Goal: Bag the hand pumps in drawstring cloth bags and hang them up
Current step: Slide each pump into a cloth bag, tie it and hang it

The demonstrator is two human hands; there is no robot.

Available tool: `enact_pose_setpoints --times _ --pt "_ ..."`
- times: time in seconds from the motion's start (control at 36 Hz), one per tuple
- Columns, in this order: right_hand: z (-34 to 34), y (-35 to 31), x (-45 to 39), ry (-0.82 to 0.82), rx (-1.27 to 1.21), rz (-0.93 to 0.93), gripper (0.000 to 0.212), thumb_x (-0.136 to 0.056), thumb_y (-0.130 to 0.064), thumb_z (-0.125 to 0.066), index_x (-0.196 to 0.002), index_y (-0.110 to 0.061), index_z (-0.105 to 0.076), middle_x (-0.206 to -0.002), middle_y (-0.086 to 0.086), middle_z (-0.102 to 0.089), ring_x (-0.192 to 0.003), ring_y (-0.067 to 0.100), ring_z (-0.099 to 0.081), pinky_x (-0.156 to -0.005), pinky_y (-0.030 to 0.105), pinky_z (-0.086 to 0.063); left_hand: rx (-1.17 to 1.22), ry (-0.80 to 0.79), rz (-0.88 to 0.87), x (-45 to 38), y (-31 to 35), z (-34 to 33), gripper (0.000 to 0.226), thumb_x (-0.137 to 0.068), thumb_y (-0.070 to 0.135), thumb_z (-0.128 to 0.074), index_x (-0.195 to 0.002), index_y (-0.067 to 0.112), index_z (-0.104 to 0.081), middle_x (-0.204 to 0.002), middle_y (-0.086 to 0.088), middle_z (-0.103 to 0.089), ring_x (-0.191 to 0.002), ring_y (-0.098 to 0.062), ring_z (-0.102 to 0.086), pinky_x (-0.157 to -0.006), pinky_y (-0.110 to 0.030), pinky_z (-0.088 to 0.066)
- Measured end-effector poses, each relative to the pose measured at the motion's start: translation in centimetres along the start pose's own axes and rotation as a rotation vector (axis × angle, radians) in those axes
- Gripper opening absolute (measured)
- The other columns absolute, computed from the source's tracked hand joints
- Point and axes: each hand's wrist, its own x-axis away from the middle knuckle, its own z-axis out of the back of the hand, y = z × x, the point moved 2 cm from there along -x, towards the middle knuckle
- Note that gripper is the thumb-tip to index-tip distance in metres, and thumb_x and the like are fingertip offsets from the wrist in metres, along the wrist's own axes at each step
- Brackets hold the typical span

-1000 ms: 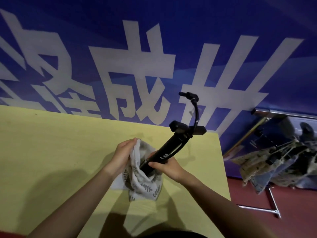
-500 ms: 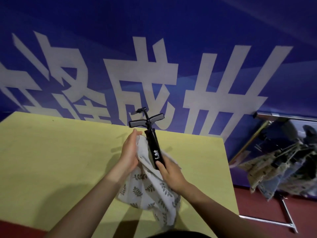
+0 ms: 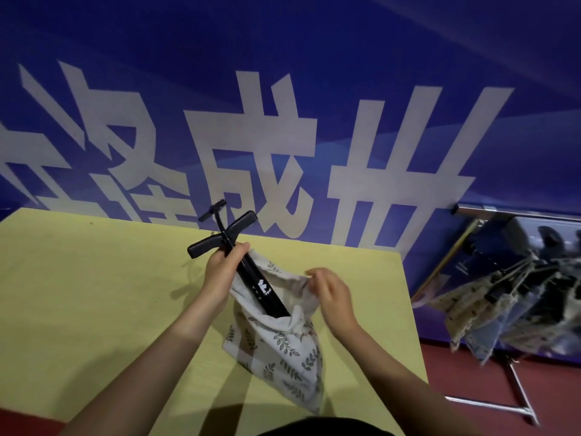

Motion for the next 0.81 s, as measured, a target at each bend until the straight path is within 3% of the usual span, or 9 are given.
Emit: enact_pose_setpoints --times 0.06,0.17,0.22,0.33,0.44,0.58,0.67,0.72,0.81 --pt "1.6 0.7 -0.5 0.123 -0.093 -0.171 0.015 -0.099 -0.028 -0.05 -0.093 -0.024 -0.063 -0.091 -0.006 -0.064 -0.086 0.01 -0.06 -0.072 0.024 -0.044 0.037 0.048 -0.007 0.3 0.2 0.0 0.018 -0.09 0.03 -0.064 -0.084 0.013 -0.06 -0.083 -0.002 -0.062 -0.082 -0.015 -0.059 -0.072 -0.031 -0.044" --pt "1.2 2.8 -0.2 -0.284 -0.186 -0.74 0.04 -0.093 -0.054 -0.051 -0.105 -0.016 -0.056 -0.1 0.008 -0.065 -0.089 0.024 -0.063 -0.073 0.031 -0.051 0.081 0.07 -0.035 0.8 0.3 -0.2 0.014 -0.091 0.029 -0.063 -0.089 0.015 -0.06 -0.089 0.001 -0.061 -0.087 -0.011 -0.058 -0.073 -0.025 -0.044" --pt "0.3 3.9 0.3 -0.409 -0.276 -0.866 0.047 -0.089 -0.06 -0.053 -0.103 -0.015 -0.056 -0.095 0.008 -0.067 -0.085 0.023 -0.065 -0.074 0.032 -0.053 0.098 0.067 -0.047 1.0 0.2 -0.4 0.015 -0.091 0.027 -0.063 -0.091 0.013 -0.06 -0.087 0.002 -0.061 -0.086 -0.01 -0.058 -0.071 -0.024 -0.043" --pt "-0.9 4.3 0.2 -0.376 -0.436 -0.885 0.036 -0.091 -0.049 -0.057 -0.09 -0.012 -0.06 -0.074 0.004 -0.051 -0.068 0.019 -0.05 -0.072 0.031 -0.042 0.077 0.041 -0.068 1.2 0.3 -0.3 0.015 -0.092 0.025 -0.062 -0.089 0.01 -0.06 -0.083 0.0 -0.06 -0.081 -0.01 -0.059 -0.071 -0.024 -0.045" --pt "-1.5 2.1 -0.2 -0.369 -0.392 -0.814 0.024 -0.097 -0.028 -0.053 -0.084 -0.01 -0.061 -0.065 0.0 -0.057 -0.064 0.017 -0.055 -0.071 0.031 -0.047 -0.013 0.016 -0.109 1.3 0.2 0.2 0.012 -0.092 0.024 -0.063 -0.088 0.013 -0.064 -0.084 0.0 -0.064 -0.083 -0.009 -0.062 -0.074 -0.024 -0.046" --pt "-0.6 -0.4 -1.9 -0.213 -0.458 -0.72 0.042 -0.102 -0.033 -0.044 -0.101 0.003 -0.063 -0.08 0.022 -0.056 -0.069 0.03 -0.058 -0.066 0.036 -0.051 -0.292 -0.06 -0.124 0.3 0.0 1.2 0.017 -0.09 0.032 -0.066 -0.091 0.015 -0.067 -0.089 -0.003 -0.069 -0.091 -0.013 -0.064 -0.079 -0.029 -0.05" --pt "0.4 -1.9 -3.1 -0.225 -0.46 -0.651 0.038 -0.101 -0.032 -0.048 -0.109 0.003 -0.063 -0.089 0.027 -0.06 -0.079 0.035 -0.06 -0.075 0.046 -0.051 -0.478 -0.075 -0.161 0.5 0.2 1.4 0.025 -0.089 0.036 -0.065 -0.092 0.011 -0.065 -0.082 0.0 -0.066 -0.079 -0.004 -0.06 -0.061 -0.016 -0.043" --pt "0.8 -2.9 -3.7 -0.277 -0.327 -0.588 0.032 -0.097 -0.032 -0.052 -0.103 -0.002 -0.058 -0.09 0.022 -0.055 -0.081 0.031 -0.054 -0.074 0.042 -0.046 -0.538 -0.065 -0.184 0.4 0.2 1.4 0.025 -0.089 0.035 -0.065 -0.094 0.011 -0.063 -0.081 0.004 -0.063 -0.074 0.001 -0.055 -0.057 -0.013 -0.038" --pt "1.0 -4.3 -4.1 -0.302 -0.21 -0.501 0.025 -0.098 -0.031 -0.05 -0.092 -0.007 -0.054 -0.081 0.014 -0.055 -0.068 0.023 -0.053 -0.064 0.029 -0.044 -0.574 -0.098 -0.168 0.2 0.6 1.2 0.028 -0.087 0.039 -0.067 -0.098 0.014 -0.061 -0.085 0.006 -0.061 -0.077 -0.003 -0.055 -0.059 -0.015 -0.038"
